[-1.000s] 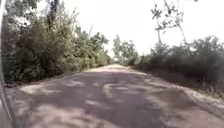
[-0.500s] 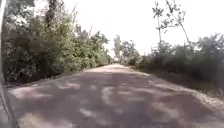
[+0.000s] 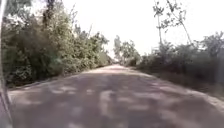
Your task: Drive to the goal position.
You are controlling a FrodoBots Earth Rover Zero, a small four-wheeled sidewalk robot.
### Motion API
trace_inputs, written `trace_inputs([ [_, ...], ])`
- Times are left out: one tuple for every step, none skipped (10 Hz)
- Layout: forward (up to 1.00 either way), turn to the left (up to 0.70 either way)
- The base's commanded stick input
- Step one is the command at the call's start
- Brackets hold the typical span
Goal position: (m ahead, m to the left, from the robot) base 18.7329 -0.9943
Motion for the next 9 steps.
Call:
trace_inputs([
  [0.7,0.0],
  [0.7,0.0],
  [0.7,0.0],
  [0.7,0.0],
  [0.7,0.0],
  [0.7,0.0],
  [0.7,0.0],
  [0.7,0.0],
  [0.7,-0.13],
])
